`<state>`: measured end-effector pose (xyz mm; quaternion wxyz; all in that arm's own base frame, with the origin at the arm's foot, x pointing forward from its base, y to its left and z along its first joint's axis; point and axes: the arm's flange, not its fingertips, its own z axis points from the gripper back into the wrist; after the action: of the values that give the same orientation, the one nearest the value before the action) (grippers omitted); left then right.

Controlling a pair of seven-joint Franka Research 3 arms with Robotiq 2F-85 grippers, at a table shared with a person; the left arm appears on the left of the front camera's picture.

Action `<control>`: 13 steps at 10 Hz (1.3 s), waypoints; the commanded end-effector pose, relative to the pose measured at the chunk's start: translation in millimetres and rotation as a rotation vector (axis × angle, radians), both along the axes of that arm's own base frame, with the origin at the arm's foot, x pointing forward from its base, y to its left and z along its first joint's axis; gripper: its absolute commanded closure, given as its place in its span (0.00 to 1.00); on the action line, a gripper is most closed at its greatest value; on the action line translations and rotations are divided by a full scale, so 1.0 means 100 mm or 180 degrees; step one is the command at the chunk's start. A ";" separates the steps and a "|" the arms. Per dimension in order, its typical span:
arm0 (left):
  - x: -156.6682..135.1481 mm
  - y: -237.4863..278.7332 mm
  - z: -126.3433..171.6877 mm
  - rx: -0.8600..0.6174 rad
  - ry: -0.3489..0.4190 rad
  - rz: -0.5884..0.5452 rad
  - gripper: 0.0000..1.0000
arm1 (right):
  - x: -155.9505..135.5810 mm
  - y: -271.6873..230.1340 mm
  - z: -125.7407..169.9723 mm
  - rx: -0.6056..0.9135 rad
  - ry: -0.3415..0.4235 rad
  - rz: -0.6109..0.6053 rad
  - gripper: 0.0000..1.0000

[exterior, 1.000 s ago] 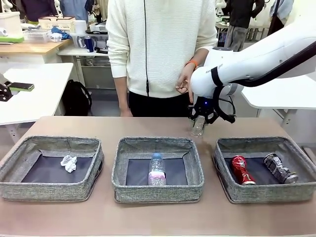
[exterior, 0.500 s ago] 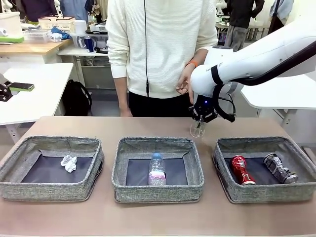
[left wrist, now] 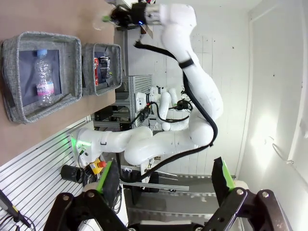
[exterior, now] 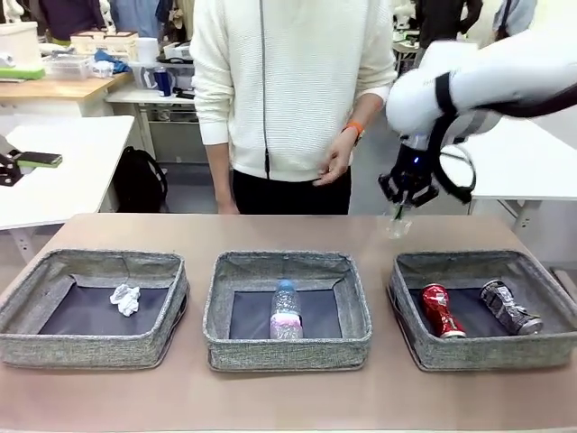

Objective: Sort the waste into the appropriate baskets.
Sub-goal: Pick up the waste item pointed out by the person.

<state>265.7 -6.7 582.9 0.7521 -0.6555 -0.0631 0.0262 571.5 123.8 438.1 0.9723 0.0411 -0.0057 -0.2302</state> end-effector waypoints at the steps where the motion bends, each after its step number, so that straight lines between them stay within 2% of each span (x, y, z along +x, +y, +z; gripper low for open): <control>1: 0.00 -0.01 0.01 -0.0051 -0.0061 -0.0023 0.00 | -0.72 -0.10 0.59 0.0188 -0.0148 -0.0209 0.98; 2: 0.00 -0.01 0.01 -0.0051 -0.0061 -0.0023 0.00 | -1.05 -0.05 0.81 0.0434 -0.0192 -0.0308 0.98; 3: 0.00 -0.01 0.01 -0.0051 -0.0061 -0.0023 0.00 | -1.41 0.08 0.95 0.0462 -0.0167 -0.0154 0.98; 4: 0.00 -0.01 0.01 -0.0051 -0.0061 -0.0023 0.00 | -1.72 0.24 1.00 0.0329 -0.0296 0.0030 0.98; 5: 0.00 -0.01 0.01 -0.0051 -0.0061 -0.0023 0.00 | -1.93 0.38 0.98 -0.0012 -0.0567 -0.0001 0.98; 6: 0.00 -0.01 0.01 -0.0051 -0.0061 -0.0023 0.00 | -1.45 0.09 1.11 0.0359 -0.0223 -0.0030 0.98; 8: 0.00 -0.01 0.01 -0.0051 -0.0061 -0.0023 0.00 | -1.45 0.09 1.11 0.0359 -0.0223 -0.0030 0.98; 9: 0.00 -0.01 0.01 -0.0051 -0.0061 -0.0023 0.00 | -1.77 0.24 1.12 0.0239 -0.0323 0.0016 0.98; 10: 0.00 -0.01 0.01 -0.0051 -0.0061 -0.0023 0.00 | -1.77 0.52 1.28 0.0406 -0.0574 0.0333 0.98; 12: 0.00 -0.01 0.01 -0.0051 -0.0061 -0.0023 0.00 | -1.83 1.19 2.03 0.0173 -0.0788 0.0640 0.98; 13: 0.00 -0.01 0.01 -0.0051 -0.0061 -0.0023 0.00 | -1.92 1.57 2.38 0.0167 -0.0732 0.0824 0.98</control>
<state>266.5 -7.0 582.3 0.7524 -0.6552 -0.0623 0.0264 365.5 256.2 643.9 0.9817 0.1055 -0.1124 -0.1121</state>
